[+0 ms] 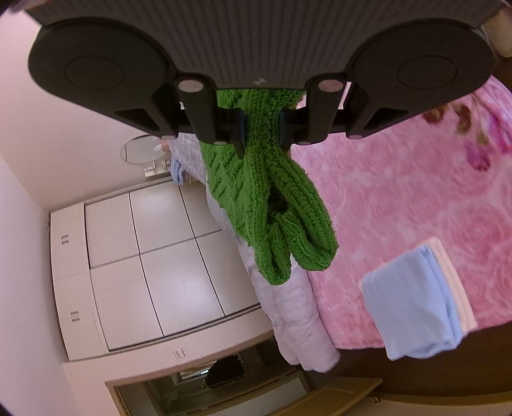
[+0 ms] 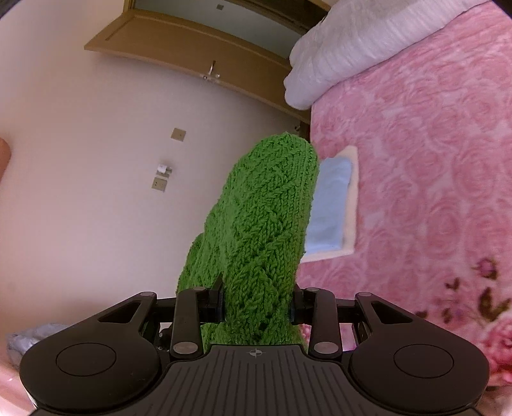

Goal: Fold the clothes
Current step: 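Lift the green vest with both grippers and carry it toward the towel stack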

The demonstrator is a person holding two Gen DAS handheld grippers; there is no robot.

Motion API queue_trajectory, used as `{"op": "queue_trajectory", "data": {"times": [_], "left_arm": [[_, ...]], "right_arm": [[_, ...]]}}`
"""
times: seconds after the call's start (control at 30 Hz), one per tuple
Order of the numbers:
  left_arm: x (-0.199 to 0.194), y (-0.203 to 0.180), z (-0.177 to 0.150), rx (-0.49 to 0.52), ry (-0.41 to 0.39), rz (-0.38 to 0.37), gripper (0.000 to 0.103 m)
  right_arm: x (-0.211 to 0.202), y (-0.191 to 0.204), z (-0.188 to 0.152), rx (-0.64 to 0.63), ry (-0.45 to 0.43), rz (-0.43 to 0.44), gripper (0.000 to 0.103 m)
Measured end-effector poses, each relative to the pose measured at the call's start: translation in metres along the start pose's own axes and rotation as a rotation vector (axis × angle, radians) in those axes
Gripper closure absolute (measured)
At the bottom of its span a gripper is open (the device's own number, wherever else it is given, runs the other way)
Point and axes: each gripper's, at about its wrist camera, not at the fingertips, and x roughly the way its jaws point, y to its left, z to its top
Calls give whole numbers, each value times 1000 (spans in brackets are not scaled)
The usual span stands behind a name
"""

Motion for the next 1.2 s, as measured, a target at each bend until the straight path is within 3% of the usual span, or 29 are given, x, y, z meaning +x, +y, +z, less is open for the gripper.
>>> {"op": "queue_trajectory", "data": {"times": [0.23, 0.63, 1.1, 1.2], "left_arm": [[11, 27, 74, 26, 5, 19, 89], [66, 74, 199, 29, 65, 79, 89], [123, 153, 270, 26, 305, 76, 89], [134, 165, 289, 43, 324, 81, 89]], "right_arm": [[71, 8, 12, 33, -13, 4, 70], [200, -6, 62, 120, -18, -20, 70], [256, -34, 43, 248, -108, -162, 69], [277, -39, 49, 247, -118, -170, 69]]}}
